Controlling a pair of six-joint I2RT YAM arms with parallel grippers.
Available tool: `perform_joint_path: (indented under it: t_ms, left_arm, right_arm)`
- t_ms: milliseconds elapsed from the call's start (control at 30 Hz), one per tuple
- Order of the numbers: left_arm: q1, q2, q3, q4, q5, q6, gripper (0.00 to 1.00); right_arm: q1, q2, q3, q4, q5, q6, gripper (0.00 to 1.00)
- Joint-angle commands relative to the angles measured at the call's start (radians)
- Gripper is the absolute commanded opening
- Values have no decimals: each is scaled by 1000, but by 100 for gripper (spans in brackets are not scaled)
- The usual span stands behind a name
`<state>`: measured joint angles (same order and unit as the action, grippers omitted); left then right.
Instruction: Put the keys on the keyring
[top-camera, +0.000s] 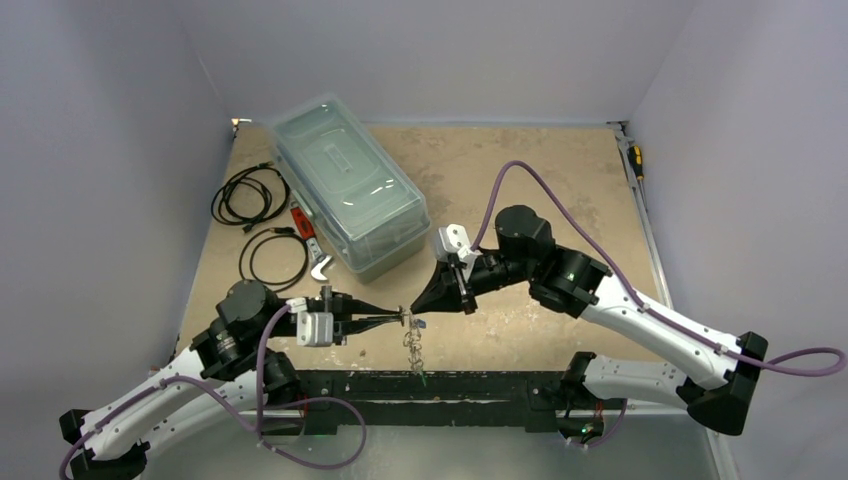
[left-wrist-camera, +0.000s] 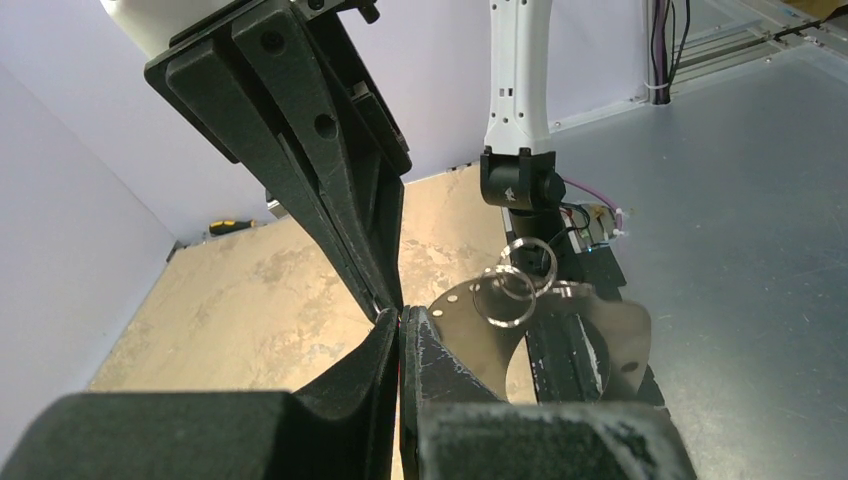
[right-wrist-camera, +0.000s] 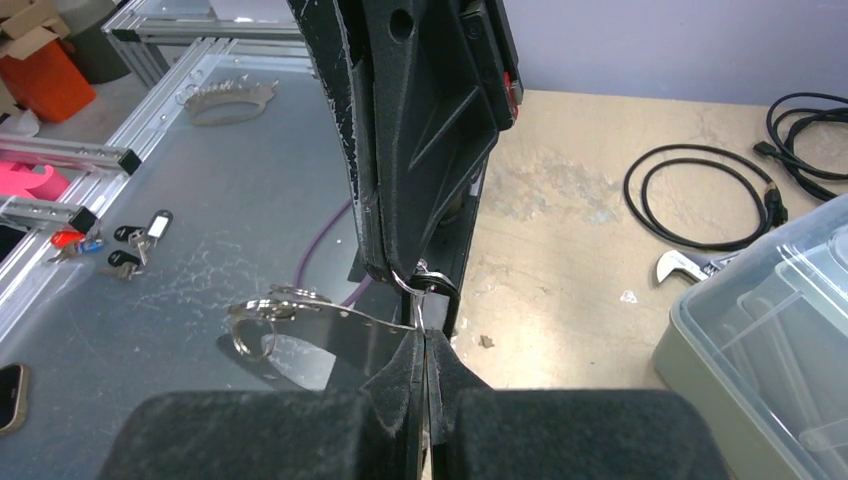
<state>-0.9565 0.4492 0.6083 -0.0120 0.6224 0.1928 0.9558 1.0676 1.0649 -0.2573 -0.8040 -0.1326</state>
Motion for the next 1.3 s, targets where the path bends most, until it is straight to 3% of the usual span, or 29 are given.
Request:
perform_joint_path:
  t_ms: [0, 1100, 1267]
  left_arm:
    - [1, -4, -7, 35, 34, -22, 0]
    - [1, -4, -12, 39, 7, -22, 0]
    - [1, -11, -20, 52, 0, -37, 37]
  right_arm:
    - [1, -32, 6, 102, -11, 28, 0]
    - [1, -103, -69, 211, -14, 119, 0]
    - [1, -106, -69, 219, -7, 117, 0]
